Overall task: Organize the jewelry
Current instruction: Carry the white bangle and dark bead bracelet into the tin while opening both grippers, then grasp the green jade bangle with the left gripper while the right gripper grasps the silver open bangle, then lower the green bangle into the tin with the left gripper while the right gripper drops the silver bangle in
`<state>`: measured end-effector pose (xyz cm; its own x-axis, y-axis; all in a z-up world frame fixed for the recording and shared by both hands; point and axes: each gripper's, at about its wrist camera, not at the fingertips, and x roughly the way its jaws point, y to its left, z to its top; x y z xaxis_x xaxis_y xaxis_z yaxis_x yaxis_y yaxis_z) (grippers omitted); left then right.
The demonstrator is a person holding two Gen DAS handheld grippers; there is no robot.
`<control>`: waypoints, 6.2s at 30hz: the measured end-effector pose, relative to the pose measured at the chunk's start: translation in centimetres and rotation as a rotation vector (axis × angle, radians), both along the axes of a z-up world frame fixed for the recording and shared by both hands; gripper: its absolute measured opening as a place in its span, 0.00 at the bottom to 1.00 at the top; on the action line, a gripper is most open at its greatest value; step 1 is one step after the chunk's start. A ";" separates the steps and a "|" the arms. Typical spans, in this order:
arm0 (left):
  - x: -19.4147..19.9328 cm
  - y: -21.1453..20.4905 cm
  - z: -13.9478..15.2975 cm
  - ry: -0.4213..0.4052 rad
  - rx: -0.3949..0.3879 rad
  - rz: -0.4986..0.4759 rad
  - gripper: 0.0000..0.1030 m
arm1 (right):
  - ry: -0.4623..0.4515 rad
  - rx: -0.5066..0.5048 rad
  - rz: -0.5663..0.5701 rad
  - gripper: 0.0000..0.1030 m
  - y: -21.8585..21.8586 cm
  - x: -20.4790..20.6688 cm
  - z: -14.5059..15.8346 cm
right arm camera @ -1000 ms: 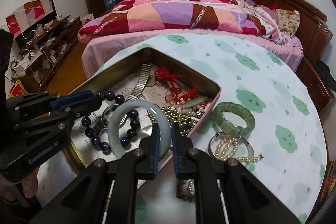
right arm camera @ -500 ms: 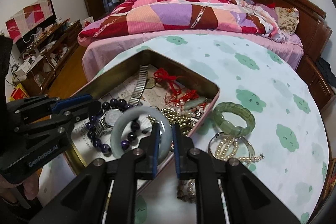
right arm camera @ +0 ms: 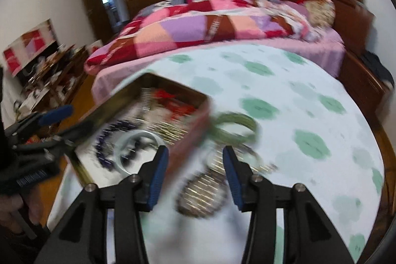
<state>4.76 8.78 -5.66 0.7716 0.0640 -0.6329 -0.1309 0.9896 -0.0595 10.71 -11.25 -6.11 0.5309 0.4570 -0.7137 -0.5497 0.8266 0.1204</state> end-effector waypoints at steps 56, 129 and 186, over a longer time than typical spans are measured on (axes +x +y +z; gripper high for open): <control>2.5 -13.0 0.3 0.050 0.083 -0.247 0.70 | 0.118 -0.029 -0.244 0.13 -10.7 2.3 -3.7; 1.6 -10.8 4.5 -0.029 -0.023 -0.231 0.12 | -0.044 0.033 -0.196 0.05 -11.1 -0.9 -0.1; -0.7 0.6 2.8 -0.005 -0.053 0.012 0.12 | -0.127 -0.004 0.067 0.05 4.1 -1.1 4.3</control>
